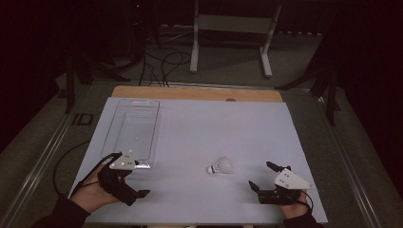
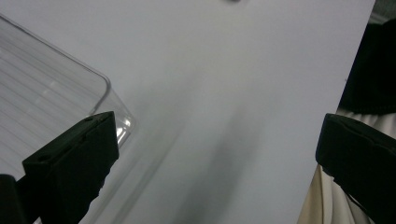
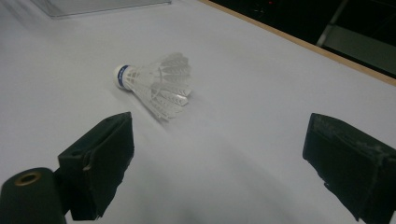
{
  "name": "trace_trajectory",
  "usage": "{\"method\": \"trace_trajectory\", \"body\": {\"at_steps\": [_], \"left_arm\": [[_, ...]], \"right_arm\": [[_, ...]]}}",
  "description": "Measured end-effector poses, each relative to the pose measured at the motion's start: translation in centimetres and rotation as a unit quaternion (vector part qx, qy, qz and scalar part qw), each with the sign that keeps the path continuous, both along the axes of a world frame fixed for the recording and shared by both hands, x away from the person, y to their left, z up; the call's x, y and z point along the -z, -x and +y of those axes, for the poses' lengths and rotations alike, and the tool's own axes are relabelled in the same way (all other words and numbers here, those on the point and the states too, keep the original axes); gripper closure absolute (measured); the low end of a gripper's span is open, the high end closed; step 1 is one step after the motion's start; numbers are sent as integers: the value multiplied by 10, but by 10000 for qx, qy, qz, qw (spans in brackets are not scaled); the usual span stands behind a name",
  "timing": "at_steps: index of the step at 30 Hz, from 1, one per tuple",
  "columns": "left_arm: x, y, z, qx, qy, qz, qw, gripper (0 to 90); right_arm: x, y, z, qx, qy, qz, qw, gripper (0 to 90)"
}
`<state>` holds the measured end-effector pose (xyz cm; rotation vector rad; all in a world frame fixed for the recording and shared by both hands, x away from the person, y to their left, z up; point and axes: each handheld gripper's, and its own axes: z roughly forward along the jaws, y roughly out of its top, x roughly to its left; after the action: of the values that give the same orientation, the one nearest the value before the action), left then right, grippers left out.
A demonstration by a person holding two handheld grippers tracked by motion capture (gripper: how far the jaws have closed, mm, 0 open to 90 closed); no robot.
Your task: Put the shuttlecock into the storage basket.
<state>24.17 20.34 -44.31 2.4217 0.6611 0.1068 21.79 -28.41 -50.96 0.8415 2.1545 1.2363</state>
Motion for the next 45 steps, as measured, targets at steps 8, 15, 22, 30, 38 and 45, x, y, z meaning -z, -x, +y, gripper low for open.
{"method": "trace_trajectory", "body": {"at_steps": [8, 15, 22, 30, 38, 45], "left_arm": [[5, -5, -10, -9, -254, 240, 9994, 4], [10, -7, -19, 95, -445, 387, 9982, 4], [12, -8, -30, 206, -570, 488, 9970, 4], [11, -10, -40, 313, -709, 533, 9956, 4], [10, -13, -48, 373, -766, 608, 9945, 4], [8, -15, -58, 457, -854, 636, 9933, 4]], "right_arm": [[0, 0, 0, 16, -18, -17, 10000, 87], [0, 0, 0, 18, -15, -4, 10000, 87], [0, 0, -1, 25, -27, 5, 10000, 88], [0, 0, -1, 26, -12, -1, 10000, 87], [0, 0, -1, 26, -15, 3, 10000, 87], [0, 0, -1, 30, -24, 8, 10000, 87]]}}
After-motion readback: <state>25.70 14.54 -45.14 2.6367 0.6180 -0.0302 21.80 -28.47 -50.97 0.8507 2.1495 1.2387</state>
